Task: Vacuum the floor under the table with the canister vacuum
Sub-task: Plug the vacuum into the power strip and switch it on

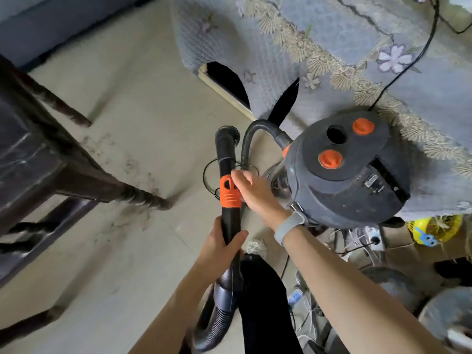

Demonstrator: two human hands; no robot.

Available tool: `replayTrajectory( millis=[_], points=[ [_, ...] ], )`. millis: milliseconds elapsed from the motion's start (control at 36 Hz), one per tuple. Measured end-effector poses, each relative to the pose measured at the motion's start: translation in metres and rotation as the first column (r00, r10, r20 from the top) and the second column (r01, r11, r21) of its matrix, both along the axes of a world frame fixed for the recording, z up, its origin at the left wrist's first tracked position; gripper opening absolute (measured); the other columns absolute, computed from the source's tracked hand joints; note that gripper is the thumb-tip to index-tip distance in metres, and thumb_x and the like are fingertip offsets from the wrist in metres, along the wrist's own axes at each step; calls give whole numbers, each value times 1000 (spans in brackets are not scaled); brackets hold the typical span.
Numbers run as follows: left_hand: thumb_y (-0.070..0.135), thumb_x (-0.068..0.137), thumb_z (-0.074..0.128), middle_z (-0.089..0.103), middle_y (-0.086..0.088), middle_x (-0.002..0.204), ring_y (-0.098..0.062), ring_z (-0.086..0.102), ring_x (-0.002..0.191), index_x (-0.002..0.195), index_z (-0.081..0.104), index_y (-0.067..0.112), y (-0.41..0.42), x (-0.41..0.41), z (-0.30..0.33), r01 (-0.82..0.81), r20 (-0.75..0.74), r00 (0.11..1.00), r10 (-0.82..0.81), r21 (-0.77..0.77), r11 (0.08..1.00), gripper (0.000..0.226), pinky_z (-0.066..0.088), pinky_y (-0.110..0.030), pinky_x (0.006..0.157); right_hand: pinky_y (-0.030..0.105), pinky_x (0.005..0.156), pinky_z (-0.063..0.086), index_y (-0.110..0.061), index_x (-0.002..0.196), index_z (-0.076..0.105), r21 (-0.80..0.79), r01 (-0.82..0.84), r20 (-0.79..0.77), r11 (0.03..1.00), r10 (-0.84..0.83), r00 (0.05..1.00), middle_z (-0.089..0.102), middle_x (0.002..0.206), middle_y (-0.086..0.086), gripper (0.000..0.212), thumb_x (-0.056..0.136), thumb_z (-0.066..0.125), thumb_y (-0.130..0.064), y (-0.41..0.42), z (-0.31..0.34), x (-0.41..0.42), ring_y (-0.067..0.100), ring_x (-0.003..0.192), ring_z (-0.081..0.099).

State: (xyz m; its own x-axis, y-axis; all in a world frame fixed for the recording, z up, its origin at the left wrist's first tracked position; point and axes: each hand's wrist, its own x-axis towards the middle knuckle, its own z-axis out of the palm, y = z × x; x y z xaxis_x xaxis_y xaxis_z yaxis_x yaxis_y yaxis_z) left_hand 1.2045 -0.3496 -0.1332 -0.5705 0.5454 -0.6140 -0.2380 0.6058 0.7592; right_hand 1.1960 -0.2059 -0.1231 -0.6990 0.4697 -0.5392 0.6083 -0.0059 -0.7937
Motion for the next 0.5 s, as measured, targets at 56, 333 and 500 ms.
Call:
replayTrajectory(
  millis=[56,333,500],
  points=[
    [26,90,62,67,-18,84,-28,68,73,101,43,18,-35,1,0,18,7,1000,-18,8,1000,23,55,-43,71,38,86,48,-9,109,63,-21,27,2,999,-27,1000,61,94,5,33,98,46,-35,-35,-1,1,19,90,59],
    [12,99,46,59,-11,85,-23,60,77,103,47,6,-220,12,-1,-327,465,848,256,77,942,8,48,-47,89,16,65,42,-13,108,57,-139,417,73,898,-411,909,61,83,-1,18,101,43,-20,-244,-36,92,8,71,56],
    [12,99,44,60,-8,92,-20,56,86,99,52,11,-284,33,-10,-416,494,795,353,21,909,7,47,-30,76,32,82,47,-25,103,54,-23,248,209,969,-237,949,63,91,-4,14,99,42,-29,-344,-60,156,17,85,62]
  ],
)
